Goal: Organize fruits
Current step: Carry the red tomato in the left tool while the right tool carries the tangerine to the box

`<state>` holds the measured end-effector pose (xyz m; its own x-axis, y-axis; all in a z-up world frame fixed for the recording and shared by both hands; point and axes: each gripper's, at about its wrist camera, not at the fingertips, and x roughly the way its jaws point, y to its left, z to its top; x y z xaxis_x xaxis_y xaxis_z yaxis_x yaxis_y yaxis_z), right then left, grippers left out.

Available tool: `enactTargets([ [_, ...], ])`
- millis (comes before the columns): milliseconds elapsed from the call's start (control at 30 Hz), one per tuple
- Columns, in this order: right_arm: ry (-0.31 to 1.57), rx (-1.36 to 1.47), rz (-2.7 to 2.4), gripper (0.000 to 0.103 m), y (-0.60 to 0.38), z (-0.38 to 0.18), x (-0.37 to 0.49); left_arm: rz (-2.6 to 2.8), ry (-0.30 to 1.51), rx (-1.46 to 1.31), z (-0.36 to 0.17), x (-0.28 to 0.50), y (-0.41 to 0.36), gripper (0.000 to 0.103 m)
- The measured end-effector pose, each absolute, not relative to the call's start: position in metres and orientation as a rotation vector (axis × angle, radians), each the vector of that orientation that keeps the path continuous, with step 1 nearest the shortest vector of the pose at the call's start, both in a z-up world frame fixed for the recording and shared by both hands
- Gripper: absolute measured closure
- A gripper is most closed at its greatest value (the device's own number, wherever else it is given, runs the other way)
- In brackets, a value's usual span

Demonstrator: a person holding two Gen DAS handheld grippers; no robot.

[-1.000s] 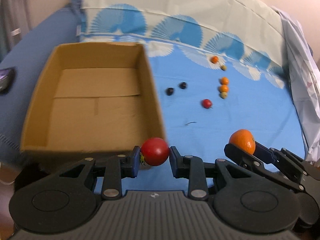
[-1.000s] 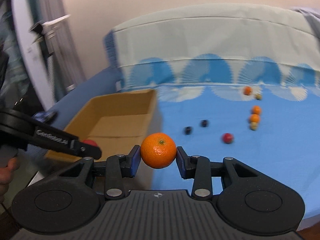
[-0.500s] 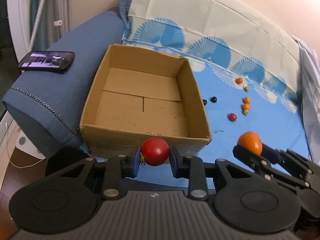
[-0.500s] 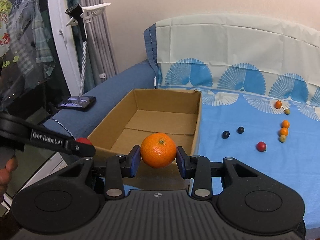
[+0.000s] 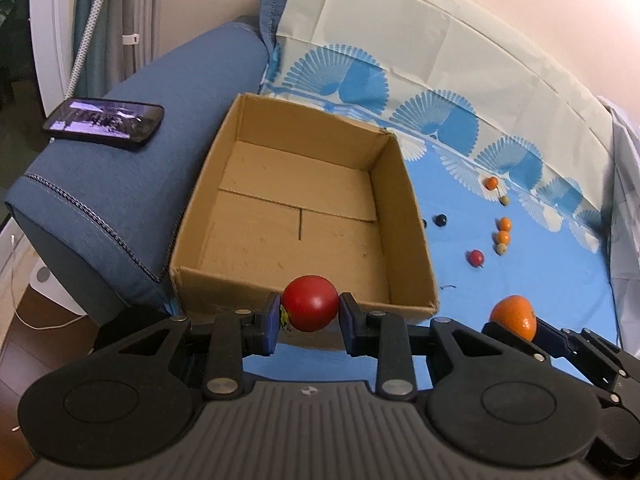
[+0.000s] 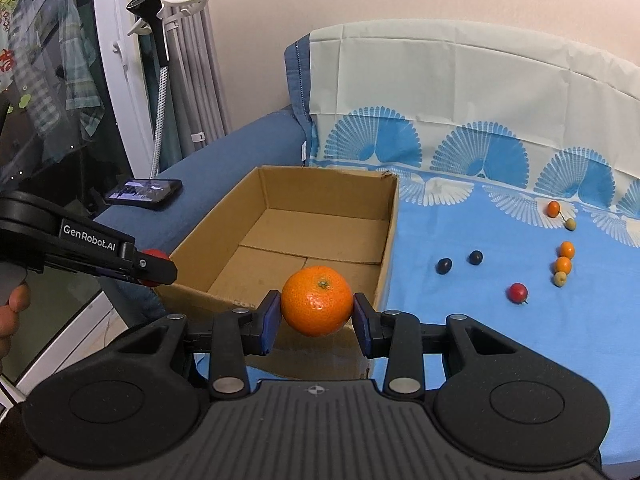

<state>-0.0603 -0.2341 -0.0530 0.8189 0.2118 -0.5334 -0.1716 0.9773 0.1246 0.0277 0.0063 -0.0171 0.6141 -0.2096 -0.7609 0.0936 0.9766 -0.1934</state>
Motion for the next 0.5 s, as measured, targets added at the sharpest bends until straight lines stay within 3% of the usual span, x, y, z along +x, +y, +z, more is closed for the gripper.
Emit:
enactTargets([
  [500, 0.606, 0.061, 0.234, 0.063, -0.215, -0.064, -0.011, -0.134, 0.886, -0.127, -0.020, 0.076, 0.017, 0.069],
])
